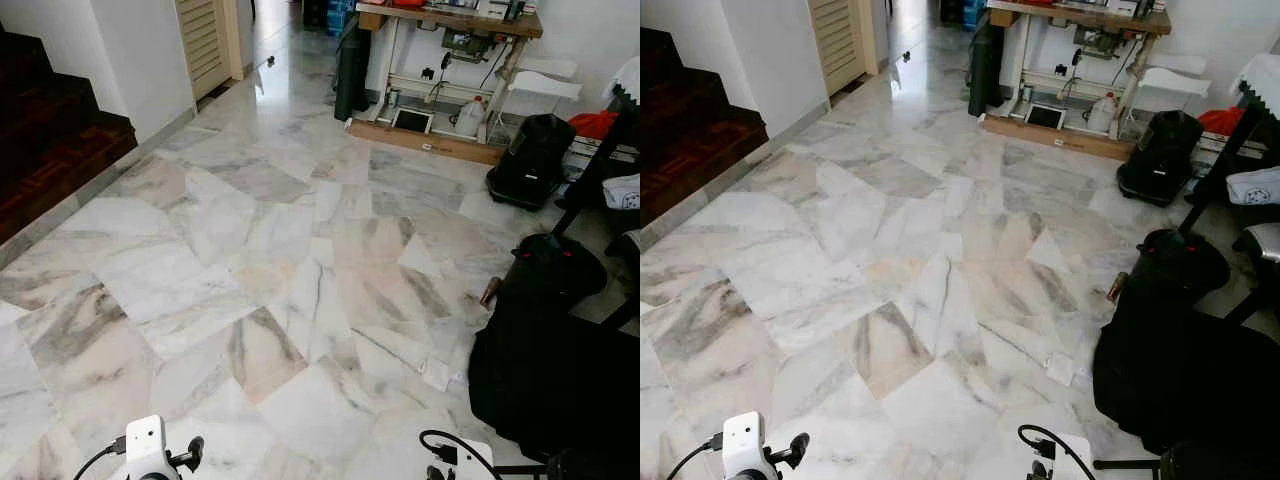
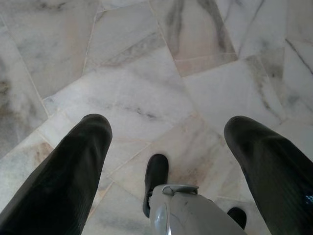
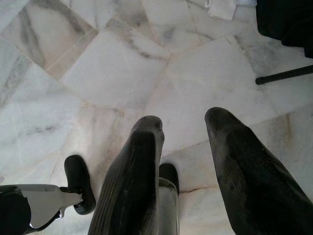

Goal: Sweep floor

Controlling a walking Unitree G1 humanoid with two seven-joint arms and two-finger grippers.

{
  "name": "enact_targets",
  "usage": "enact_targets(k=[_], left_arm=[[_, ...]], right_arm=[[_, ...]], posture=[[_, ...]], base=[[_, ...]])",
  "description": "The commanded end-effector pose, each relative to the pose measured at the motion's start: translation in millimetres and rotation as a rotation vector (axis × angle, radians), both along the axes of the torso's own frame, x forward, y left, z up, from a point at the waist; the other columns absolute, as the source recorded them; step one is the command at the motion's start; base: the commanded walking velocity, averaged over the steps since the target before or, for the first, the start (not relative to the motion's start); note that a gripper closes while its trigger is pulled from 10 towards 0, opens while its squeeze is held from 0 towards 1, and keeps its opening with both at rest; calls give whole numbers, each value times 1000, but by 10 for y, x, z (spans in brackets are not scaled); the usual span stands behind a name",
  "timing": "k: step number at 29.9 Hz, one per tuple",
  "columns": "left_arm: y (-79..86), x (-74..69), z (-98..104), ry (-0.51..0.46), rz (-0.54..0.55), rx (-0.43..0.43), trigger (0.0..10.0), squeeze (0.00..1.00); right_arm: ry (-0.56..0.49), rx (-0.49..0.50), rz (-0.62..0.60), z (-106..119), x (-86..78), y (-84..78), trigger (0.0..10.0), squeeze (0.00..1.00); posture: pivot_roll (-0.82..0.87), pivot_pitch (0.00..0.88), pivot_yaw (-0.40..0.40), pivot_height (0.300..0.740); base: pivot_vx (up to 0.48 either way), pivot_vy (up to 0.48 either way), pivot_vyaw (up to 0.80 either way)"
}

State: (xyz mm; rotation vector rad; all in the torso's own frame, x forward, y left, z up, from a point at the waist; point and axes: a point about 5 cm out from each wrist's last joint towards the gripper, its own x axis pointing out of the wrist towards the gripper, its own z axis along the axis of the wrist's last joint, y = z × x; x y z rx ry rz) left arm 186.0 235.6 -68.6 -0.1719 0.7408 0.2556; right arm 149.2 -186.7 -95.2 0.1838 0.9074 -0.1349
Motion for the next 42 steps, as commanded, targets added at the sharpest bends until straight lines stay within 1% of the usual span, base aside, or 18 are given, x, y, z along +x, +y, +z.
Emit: enact_targets(k=[1, 2, 5, 35, 36, 38, 41, 42], left_arm=[[-36, -48, -25, 22, -44, 82, 10000, 0], [-40, -65, -30, 17, -47, 78, 10000, 0], [-8, -142, -52, 25, -38, 89, 10000, 0], [-8, -142, -52, 25, -38, 89, 10000, 0], [-59, -186, -81, 27, -35, 75, 10000, 0], [-176, -189, -102, 19, -75, 54, 10000, 0], [-175, -186, -97, 13, -82, 55, 10000, 0], [-178, -163, -83, -3, -84, 56, 10000, 0]], right_arm=[[-133, 80, 50, 346, 733, -33, 10000, 0], [-121, 68, 52, 329, 704, -39, 10000, 0], [-89, 19, 75, 288, 641, -42, 10000, 0], [-89, 19, 75, 288, 641, -42, 10000, 0], [-105, 13, 92, 298, 651, -38, 10000, 0], [-130, 14, 112, 320, 677, -29, 10000, 0], [-132, 17, 112, 321, 682, -12, 10000, 0], [-133, 20, 114, 319, 683, 2, 10000, 0]], posture=[[99, 0, -120, 740], [130, 0, -147, 740], [139, 0, -161, 740], [139, 0, -161, 740], [76, 0, -141, 740], [79, 0, -143, 740], [78, 0, -141, 740], [79, 0, -141, 740]], base=[[0, 0, 0], [0, 0, 0], [0, 0, 0], [0, 0, 0], [0, 0, 0], [0, 0, 0], [0, 0, 0], [0, 0, 0]])
